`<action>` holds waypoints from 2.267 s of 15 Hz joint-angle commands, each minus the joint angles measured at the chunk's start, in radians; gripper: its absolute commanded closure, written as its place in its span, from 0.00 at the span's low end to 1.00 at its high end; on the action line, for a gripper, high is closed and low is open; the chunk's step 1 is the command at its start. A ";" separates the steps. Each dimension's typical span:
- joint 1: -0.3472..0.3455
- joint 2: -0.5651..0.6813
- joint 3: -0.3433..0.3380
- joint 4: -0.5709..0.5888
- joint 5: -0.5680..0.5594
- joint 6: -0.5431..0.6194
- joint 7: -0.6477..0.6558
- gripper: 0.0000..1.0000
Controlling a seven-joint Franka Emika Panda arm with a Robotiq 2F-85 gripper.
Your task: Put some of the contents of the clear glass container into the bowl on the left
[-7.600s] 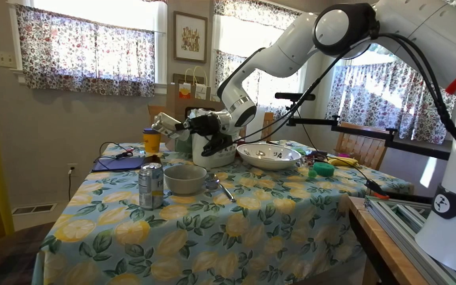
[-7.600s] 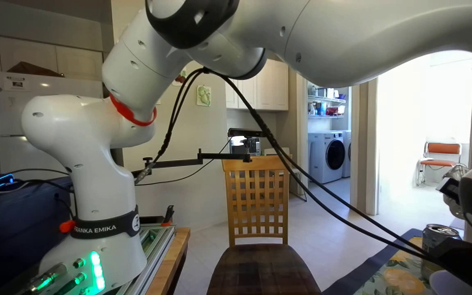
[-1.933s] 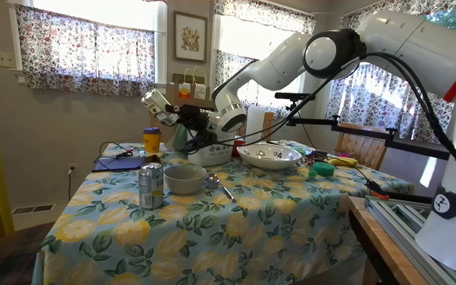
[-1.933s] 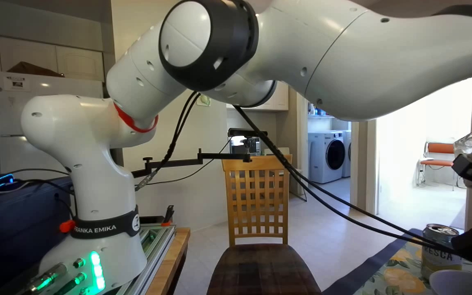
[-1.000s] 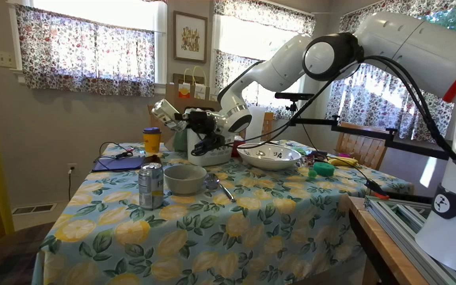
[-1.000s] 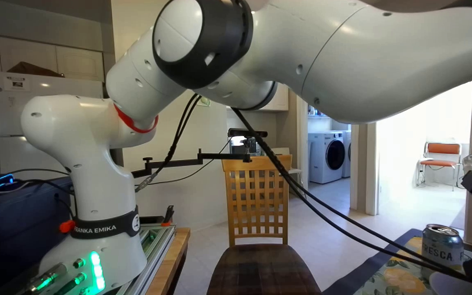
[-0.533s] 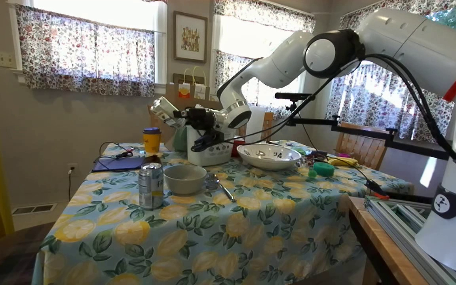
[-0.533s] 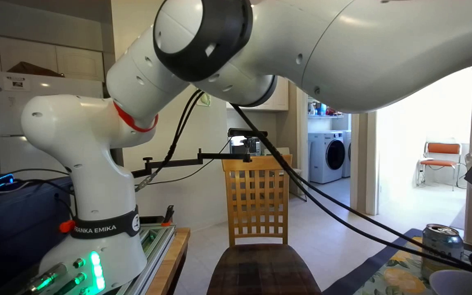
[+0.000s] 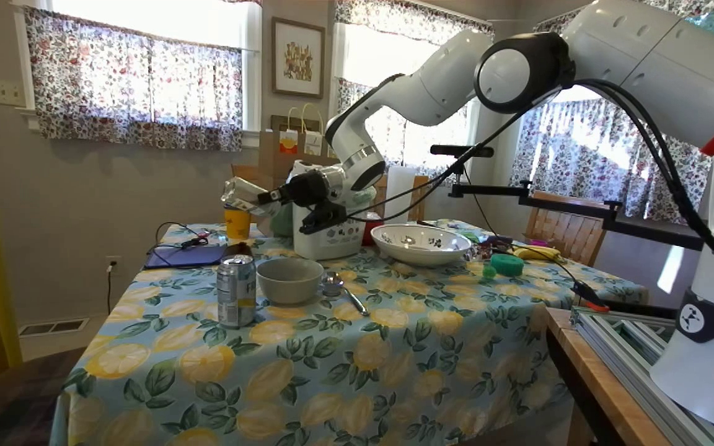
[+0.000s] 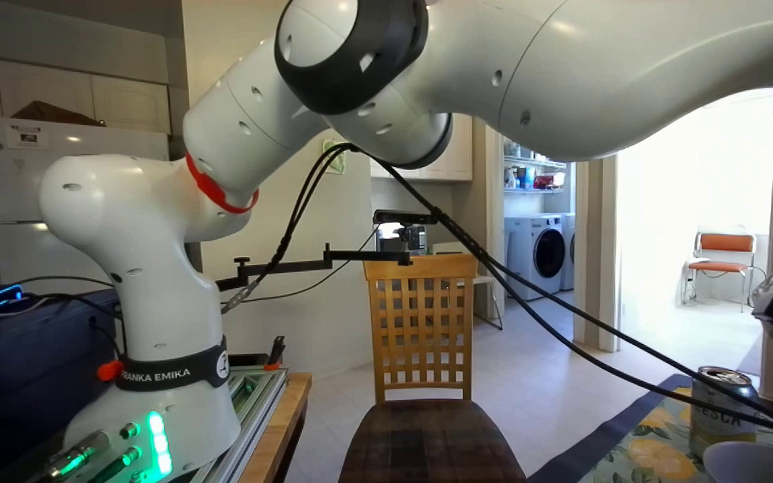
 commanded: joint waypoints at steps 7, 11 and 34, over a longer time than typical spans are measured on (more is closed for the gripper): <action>0.143 -0.177 -0.134 -0.127 -0.124 0.189 -0.021 0.75; 0.220 -0.245 -0.223 -0.171 -0.220 0.286 0.039 0.75; 0.073 -0.643 0.033 -0.687 -0.932 0.966 0.741 0.75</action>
